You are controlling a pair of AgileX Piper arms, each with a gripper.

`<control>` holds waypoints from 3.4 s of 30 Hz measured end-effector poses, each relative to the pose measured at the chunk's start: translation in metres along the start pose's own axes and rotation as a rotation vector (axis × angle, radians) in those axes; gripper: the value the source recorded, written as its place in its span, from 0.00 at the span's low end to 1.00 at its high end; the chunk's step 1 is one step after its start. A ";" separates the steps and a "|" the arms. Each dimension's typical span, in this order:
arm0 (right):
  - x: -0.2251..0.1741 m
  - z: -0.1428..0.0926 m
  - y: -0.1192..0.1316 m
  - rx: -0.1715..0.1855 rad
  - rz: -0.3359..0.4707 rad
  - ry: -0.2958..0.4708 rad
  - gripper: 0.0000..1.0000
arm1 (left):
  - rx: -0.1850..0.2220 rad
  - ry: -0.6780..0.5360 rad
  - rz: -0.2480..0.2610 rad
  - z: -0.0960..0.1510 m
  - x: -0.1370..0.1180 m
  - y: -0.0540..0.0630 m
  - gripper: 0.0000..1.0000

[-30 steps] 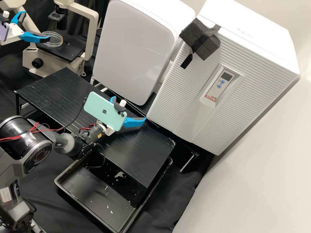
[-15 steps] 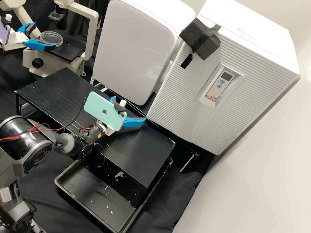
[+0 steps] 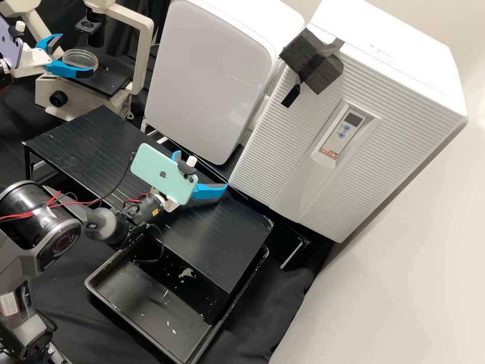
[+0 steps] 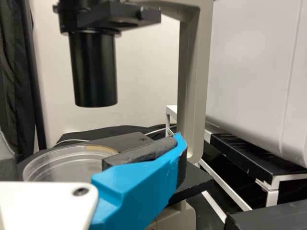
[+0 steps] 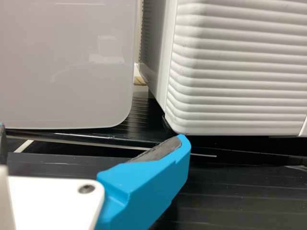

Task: Place the petri dish on the bench

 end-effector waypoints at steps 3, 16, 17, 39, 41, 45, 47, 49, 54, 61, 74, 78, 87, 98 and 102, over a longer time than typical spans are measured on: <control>0.000 0.000 0.000 0.000 0.000 0.000 1.00 | -0.002 0.009 -0.018 -0.002 0.007 -0.004 1.00; 0.000 0.000 0.000 0.000 0.000 0.000 1.00 | -0.004 0.017 -0.068 -0.005 0.017 -0.018 1.00; 0.000 0.000 0.000 0.000 0.000 0.000 1.00 | -0.005 0.018 -0.070 -0.005 0.017 -0.019 1.00; 0.000 0.000 0.000 0.000 0.000 0.000 1.00 | -0.018 0.058 -0.057 -0.016 0.015 -0.017 0.00; 0.000 0.000 0.000 0.000 0.000 0.000 1.00 | -0.018 0.058 -0.057 -0.016 0.015 -0.017 0.00; 0.000 0.000 0.000 0.000 0.000 0.000 1.00 | -0.018 0.058 -0.057 -0.016 0.015 -0.017 0.00; 0.000 0.000 0.000 0.000 0.000 0.000 1.00 | -0.018 0.058 -0.057 -0.016 0.015 -0.017 0.00; 0.000 0.000 0.000 0.000 0.000 0.000 1.00 | -0.024 0.059 -0.057 -0.016 0.015 -0.017 0.00; 0.000 0.000 0.000 0.000 0.000 0.000 1.00 | -0.032 0.059 -0.058 -0.016 0.015 -0.017 0.00; 0.000 0.000 0.000 0.000 0.000 0.000 1.00 | -0.046 0.069 -0.055 -0.019 0.014 -0.016 0.00; 0.000 0.000 0.000 0.000 0.000 0.000 1.00 | -0.056 0.072 -0.049 -0.021 0.011 -0.017 0.00; 0.000 0.000 0.000 0.000 0.000 0.000 1.00 | -0.056 0.072 -0.049 -0.021 0.011 -0.017 0.00; 0.000 0.000 0.000 0.000 0.000 0.000 1.00 | -0.087 0.063 -0.037 -0.019 0.004 -0.020 0.00; 0.000 0.000 0.000 0.000 0.000 0.000 1.00 | -0.052 0.005 -0.073 -0.003 -0.029 -0.015 0.00; 0.000 0.000 0.000 0.000 0.000 0.000 1.00 | -0.025 -0.038 -0.068 0.004 -0.043 -0.010 0.00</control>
